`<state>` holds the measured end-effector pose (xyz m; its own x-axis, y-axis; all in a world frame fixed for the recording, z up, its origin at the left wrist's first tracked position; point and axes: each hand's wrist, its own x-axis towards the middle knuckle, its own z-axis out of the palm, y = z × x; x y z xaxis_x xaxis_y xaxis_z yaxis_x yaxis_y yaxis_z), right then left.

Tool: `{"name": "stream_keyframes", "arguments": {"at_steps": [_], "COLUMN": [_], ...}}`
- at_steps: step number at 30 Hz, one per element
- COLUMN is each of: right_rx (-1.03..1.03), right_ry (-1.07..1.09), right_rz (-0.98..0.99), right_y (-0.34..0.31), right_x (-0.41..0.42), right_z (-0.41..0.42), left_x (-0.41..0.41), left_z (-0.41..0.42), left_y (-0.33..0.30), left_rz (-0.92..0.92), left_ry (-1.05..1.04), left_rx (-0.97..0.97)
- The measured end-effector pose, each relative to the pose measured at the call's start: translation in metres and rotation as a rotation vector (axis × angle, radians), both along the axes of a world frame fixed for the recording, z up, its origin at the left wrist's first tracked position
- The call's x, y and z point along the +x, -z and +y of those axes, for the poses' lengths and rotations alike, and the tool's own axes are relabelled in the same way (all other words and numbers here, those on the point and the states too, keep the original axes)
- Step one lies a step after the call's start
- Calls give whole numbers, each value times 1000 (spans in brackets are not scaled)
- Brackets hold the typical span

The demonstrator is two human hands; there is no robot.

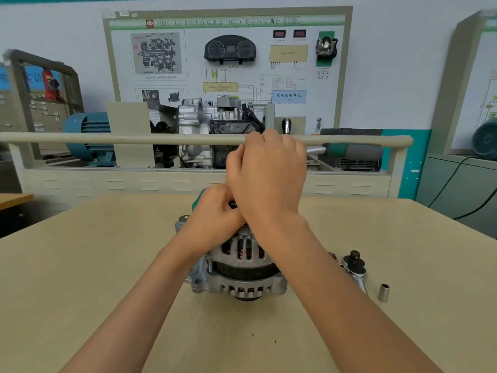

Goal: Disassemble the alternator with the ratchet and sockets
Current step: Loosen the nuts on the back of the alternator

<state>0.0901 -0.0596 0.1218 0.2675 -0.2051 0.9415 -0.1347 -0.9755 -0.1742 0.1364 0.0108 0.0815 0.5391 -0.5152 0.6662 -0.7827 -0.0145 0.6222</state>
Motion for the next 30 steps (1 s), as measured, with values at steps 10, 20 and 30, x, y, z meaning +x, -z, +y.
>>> {"name": "stream_keyframes", "arguments": {"at_steps": [10,20,30], "right_rx": [719,158,282], "right_ry": [-1164,-386,-610], "right_rz": [35,30,-7], "right_y": [-16,-5,-11], "right_x": [1,0,-1], "right_z": [-24,-15,-10], "left_x": [2,0,2], "left_z": [1,0,1], "left_y": [-3,-1,-1], "left_rz": [-19,-60,14], "left_ry": [70,49,82], "left_rx": [63,-2,12]}}
